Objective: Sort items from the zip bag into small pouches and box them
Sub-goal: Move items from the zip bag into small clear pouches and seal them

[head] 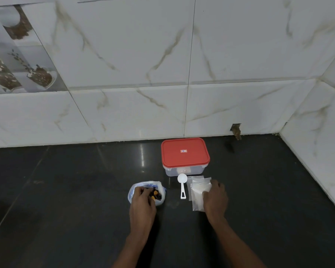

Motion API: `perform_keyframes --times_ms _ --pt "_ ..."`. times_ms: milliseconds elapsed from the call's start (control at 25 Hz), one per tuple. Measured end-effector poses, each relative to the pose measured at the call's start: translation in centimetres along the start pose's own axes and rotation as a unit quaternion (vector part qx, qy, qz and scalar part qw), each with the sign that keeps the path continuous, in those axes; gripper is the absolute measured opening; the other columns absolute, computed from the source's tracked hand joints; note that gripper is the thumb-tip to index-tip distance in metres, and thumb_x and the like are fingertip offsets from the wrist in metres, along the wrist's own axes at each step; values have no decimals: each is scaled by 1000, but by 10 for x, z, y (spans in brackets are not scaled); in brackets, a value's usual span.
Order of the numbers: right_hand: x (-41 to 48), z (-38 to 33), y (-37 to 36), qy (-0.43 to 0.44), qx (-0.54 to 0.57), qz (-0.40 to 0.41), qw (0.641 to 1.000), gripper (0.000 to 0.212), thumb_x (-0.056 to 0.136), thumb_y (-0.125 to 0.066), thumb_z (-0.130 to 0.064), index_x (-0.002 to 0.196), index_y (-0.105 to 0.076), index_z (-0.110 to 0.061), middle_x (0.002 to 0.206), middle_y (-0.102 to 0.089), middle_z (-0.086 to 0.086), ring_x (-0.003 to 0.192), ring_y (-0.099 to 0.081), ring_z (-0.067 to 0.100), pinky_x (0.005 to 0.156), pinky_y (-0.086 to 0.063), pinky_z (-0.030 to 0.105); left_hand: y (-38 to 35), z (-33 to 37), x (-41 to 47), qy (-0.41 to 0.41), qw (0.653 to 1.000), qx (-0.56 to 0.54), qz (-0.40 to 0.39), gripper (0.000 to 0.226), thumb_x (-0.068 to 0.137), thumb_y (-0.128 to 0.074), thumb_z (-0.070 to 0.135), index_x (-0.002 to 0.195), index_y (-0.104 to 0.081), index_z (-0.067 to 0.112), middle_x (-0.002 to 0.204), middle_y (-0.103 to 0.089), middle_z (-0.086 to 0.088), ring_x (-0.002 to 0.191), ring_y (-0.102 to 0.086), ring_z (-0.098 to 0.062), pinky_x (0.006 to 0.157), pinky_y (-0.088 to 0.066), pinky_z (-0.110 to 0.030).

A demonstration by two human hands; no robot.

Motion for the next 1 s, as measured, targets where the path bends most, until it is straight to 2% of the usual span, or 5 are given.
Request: perform_keyframes --times_ms 240,440,600,800,1000 --pt "-7 -2 11 28 58 27 998 20 92 -60 -15 106 -72 -9 107 -60 12 91 -63 30 82 -47 36 -7 -4 6 4 999 8 -35 30 90 -56 4 107 -75 18 115 -54 5 99 -60 -15 74 -45 -26" --pt "-14 -8 29 67 167 9 984 11 83 -73 -13 91 -76 -7 91 -67 4 87 -64 21 75 -40 22 -8 16 -1 25 993 -105 -48 15 95 -63 19 88 -76 14 82 -70 6 72 -61 -2 69 -45 -20" --pt "-49 -50 58 217 198 47 955 4 78 -76 -6 82 -75 -7 84 -65 -4 76 -59 8 70 -44 16 -49 50 -15 194 884 -373 -205 29 95 -70 29 91 -75 1 80 -77 -15 65 -72 -18 63 -60 -30" --pt "-81 -60 62 281 235 42 930 13 80 -74 -1 89 -76 -11 88 -71 -4 80 -63 5 73 -50 19 -61 59 -20 332 806 -452 -191 6 93 -66 0 96 -68 -5 75 -70 -17 56 -71 -18 55 -61 -27" --pt "-78 -59 51 171 308 -101 931 8 84 -70 -15 89 -76 -14 79 -74 -3 76 -69 9 72 -56 27 -52 51 -24 295 876 -360 -130 9 86 -67 -8 84 -66 1 69 -69 -18 52 -65 -23 51 -55 -29"
Point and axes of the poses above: each hand's wrist, its own x-axis towards the middle knuckle, its own y-axis out of the back of the hand, z = x × y, the point moved 8 cm from there along x, towards the middle knuckle
